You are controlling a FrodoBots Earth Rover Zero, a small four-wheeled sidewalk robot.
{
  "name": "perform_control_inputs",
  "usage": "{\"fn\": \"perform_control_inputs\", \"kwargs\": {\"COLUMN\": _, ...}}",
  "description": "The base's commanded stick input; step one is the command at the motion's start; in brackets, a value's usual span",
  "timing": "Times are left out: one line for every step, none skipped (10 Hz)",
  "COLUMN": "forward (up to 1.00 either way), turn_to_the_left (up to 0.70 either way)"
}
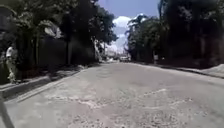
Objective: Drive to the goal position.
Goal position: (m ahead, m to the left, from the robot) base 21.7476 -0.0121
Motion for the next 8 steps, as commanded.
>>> {"fn": "perform_control_inputs", "kwargs": {"forward": 1.00, "turn_to_the_left": 0.04}}
{"fn": "perform_control_inputs", "kwargs": {"forward": 1.00, "turn_to_the_left": 0.04}}
{"fn": "perform_control_inputs", "kwargs": {"forward": 1.00, "turn_to_the_left": 0.04}}
{"fn": "perform_control_inputs", "kwargs": {"forward": 1.00, "turn_to_the_left": 0.04}}
{"fn": "perform_control_inputs", "kwargs": {"forward": 1.00, "turn_to_the_left": 0.04}}
{"fn": "perform_control_inputs", "kwargs": {"forward": 1.00, "turn_to_the_left": 0.04}}
{"fn": "perform_control_inputs", "kwargs": {"forward": 1.00, "turn_to_the_left": 0.04}}
{"fn": "perform_control_inputs", "kwargs": {"forward": 1.00, "turn_to_the_left": 0.04}}
